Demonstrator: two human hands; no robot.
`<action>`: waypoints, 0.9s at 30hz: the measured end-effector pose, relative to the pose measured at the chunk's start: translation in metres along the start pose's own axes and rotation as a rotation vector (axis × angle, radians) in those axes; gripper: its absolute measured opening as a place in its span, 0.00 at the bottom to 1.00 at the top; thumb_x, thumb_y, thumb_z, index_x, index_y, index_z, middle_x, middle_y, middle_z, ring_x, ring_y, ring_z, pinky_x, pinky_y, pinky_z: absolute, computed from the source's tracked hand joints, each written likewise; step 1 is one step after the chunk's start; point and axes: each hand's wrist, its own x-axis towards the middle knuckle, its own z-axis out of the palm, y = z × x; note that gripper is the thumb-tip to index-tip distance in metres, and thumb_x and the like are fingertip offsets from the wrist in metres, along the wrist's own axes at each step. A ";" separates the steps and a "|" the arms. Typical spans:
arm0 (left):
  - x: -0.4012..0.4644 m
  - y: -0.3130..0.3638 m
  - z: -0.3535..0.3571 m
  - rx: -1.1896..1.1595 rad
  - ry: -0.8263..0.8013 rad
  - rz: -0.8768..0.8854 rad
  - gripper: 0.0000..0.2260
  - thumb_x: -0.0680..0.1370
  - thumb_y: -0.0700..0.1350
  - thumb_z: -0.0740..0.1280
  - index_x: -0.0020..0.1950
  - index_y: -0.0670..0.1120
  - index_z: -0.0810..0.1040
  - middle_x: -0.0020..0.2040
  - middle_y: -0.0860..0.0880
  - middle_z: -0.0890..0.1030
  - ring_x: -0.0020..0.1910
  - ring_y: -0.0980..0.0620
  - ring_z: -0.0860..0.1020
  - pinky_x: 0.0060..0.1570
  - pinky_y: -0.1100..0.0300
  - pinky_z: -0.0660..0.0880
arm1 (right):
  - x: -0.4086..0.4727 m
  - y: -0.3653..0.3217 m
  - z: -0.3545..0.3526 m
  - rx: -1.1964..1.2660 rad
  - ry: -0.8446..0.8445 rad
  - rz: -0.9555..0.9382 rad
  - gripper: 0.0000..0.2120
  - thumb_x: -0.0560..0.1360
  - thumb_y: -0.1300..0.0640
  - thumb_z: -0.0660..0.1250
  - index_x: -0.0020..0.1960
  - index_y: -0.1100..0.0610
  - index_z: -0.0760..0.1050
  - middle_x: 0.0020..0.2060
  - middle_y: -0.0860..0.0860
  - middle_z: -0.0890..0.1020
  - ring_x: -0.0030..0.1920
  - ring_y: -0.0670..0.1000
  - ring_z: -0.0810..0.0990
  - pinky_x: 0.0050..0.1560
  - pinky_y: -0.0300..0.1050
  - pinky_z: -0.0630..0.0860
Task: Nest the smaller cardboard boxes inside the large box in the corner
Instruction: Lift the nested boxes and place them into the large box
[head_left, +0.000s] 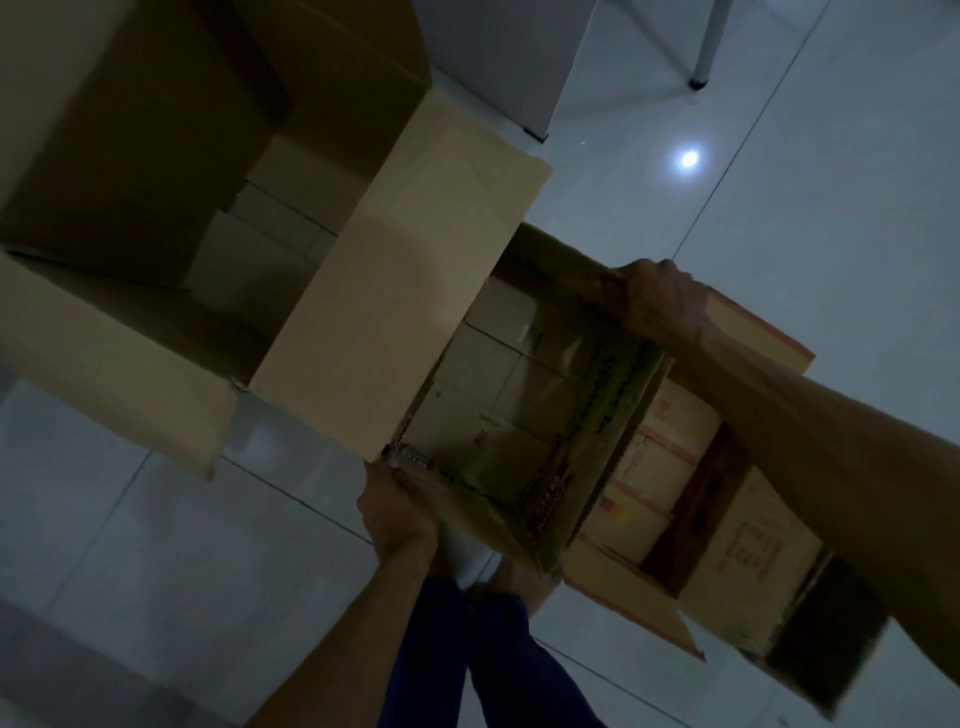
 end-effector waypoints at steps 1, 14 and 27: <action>0.000 -0.001 -0.001 0.029 -0.010 0.024 0.18 0.87 0.40 0.55 0.74 0.37 0.71 0.72 0.36 0.73 0.70 0.38 0.73 0.74 0.51 0.65 | -0.001 0.005 -0.002 -0.031 0.006 0.018 0.20 0.84 0.43 0.59 0.65 0.55 0.80 0.47 0.58 0.83 0.46 0.61 0.83 0.51 0.56 0.81; -0.005 0.004 -0.007 0.078 0.017 0.132 0.16 0.87 0.41 0.52 0.62 0.37 0.77 0.60 0.38 0.80 0.56 0.45 0.79 0.53 0.62 0.66 | -0.019 0.061 0.018 0.222 0.176 0.016 0.22 0.82 0.40 0.62 0.58 0.57 0.84 0.34 0.50 0.78 0.33 0.53 0.78 0.37 0.52 0.79; -0.059 0.020 -0.043 0.074 -0.007 0.110 0.17 0.86 0.42 0.53 0.73 0.45 0.71 0.61 0.38 0.80 0.53 0.41 0.79 0.53 0.51 0.77 | -0.061 0.060 -0.047 0.203 0.198 -0.033 0.22 0.82 0.39 0.61 0.57 0.55 0.84 0.34 0.49 0.78 0.32 0.50 0.76 0.34 0.45 0.74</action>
